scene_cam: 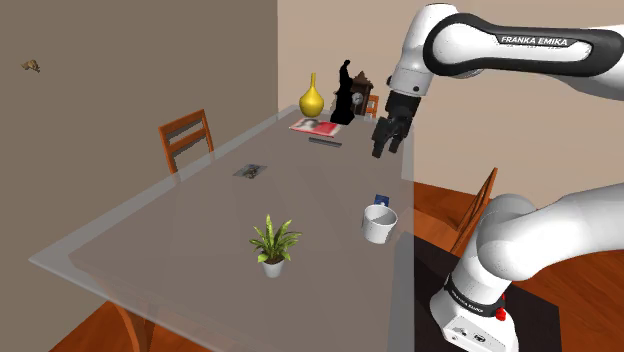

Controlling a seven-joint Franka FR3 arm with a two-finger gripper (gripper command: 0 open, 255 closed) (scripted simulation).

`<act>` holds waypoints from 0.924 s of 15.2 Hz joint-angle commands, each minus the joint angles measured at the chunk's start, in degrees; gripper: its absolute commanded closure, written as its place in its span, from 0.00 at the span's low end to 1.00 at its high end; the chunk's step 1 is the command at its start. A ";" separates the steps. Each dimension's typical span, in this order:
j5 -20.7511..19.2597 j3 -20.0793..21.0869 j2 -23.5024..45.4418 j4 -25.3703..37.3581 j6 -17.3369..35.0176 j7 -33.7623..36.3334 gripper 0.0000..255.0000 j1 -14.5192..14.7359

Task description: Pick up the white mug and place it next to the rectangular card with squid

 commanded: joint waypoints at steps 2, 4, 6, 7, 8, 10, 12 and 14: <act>-0.21 0.78 -0.58 -2.18 1.60 0.51 0.00 -0.03; -0.57 2.35 -1.55 -6.40 4.83 1.57 0.00 -0.04; -0.88 3.93 -2.22 -10.43 8.13 2.68 0.00 0.01; -1.01 4.73 -2.43 -12.38 9.82 3.26 0.00 0.06; -1.14 5.52 -2.56 -14.29 11.55 3.87 0.00 0.13; -1.35 7.17 -2.52 -17.94 15.11 5.12 0.00 0.28; -1.52 8.87 -2.04 -21.39 18.86 6.47 0.00 0.46; -1.70 10.61 -1.04 -24.61 22.85 7.94 0.00 0.67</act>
